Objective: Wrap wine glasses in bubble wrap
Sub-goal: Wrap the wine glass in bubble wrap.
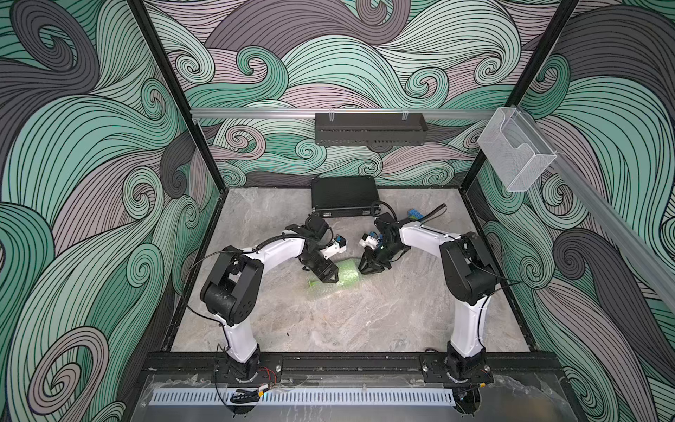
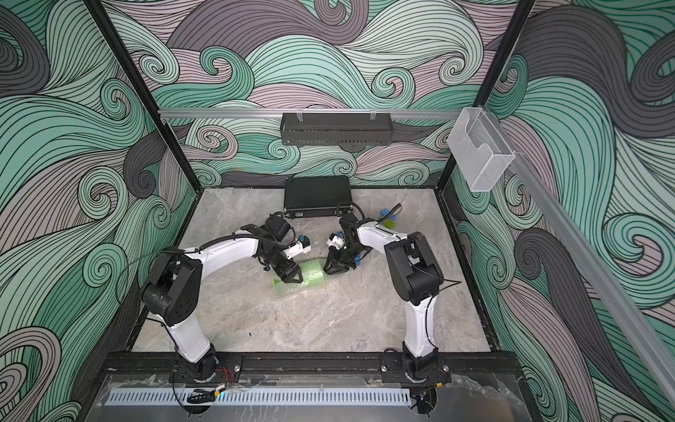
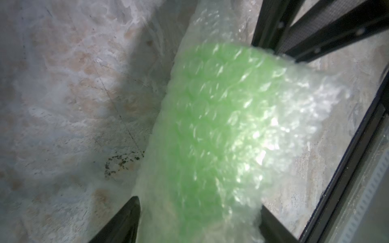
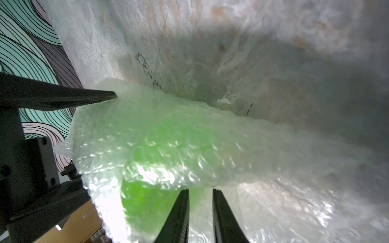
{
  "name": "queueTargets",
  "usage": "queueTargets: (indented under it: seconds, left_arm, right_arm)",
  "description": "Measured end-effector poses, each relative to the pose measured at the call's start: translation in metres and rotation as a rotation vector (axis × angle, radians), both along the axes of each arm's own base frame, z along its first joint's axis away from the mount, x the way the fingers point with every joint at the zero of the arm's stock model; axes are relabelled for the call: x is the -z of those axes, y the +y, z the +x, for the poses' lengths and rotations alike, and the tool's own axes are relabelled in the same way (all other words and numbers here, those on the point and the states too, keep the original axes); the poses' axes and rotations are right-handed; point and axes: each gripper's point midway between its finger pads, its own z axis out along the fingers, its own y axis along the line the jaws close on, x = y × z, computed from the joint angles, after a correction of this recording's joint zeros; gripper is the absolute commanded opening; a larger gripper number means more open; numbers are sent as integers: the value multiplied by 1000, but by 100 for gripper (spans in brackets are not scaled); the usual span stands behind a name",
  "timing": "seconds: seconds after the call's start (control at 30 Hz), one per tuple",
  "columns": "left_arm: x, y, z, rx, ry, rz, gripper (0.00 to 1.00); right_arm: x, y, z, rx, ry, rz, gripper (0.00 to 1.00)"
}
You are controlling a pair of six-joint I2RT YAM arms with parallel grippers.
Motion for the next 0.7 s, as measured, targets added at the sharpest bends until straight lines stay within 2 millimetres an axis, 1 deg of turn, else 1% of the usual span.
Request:
queueTargets:
  seconds: [0.07, 0.13, 0.3, 0.37, 0.43, 0.47, 0.57, 0.7]
  left_arm:
    - [0, 0, 0, 0, 0, 1, 75]
    - [0, 0, 0, -1, -1, 1, 72]
    - [0, 1, 0, 5, -1, 2, 68]
    - [1, 2, -2, 10, 6, 10, 63]
    - [4, 7, -4, 11, 30, 32, 55]
    - [5, 10, -4, 11, 41, 42, 53]
    - [6, 14, -4, 18, 58, 58, 53]
    - [7, 15, -5, 40, 50, 65, 53]
  right_arm:
    - [-1, 3, -2, 17, 4, 29, 24]
    - [0, 8, -3, 37, 13, 60, 24]
    - [0, 28, -2, 66, 19, 140, 27]
    - [-1, 41, 3, 66, 4, 181, 27]
    - [4, 48, 7, 78, 4, 198, 28]
    - [8, 50, 11, 90, 8, 208, 28]
    - [14, 54, 17, 111, 27, 238, 30]
    - [12, 51, 18, 121, 36, 238, 38]
